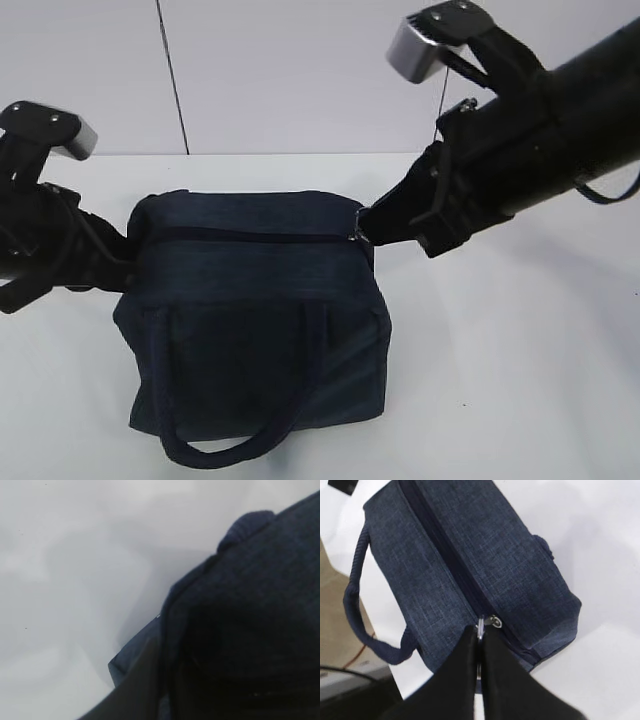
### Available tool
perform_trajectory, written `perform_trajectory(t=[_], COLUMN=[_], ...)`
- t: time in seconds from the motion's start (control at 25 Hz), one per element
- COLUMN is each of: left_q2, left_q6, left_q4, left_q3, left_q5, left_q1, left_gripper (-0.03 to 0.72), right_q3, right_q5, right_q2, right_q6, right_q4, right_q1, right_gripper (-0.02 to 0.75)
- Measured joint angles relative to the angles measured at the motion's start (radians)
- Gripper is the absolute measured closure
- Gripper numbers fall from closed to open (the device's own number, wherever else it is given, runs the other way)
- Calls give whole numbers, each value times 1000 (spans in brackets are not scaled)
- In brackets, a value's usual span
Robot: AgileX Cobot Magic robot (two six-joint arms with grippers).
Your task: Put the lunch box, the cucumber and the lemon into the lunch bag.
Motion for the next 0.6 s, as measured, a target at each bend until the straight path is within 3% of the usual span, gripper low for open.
perform_trajectory(t=[0.28, 0.6], left_q2=[4, 62], left_q6=[10, 10], left_q4=[2, 2], left_q3=[-20, -29], left_q5=[33, 49], left_q1=[0, 0], left_gripper=[692, 692], right_q3=[190, 324], right_q5=[-224, -364], right_q2=[-100, -118], right_q6=[-89, -350], right_q4=[198, 615], right_q1=[0, 0], right_gripper=[730, 730])
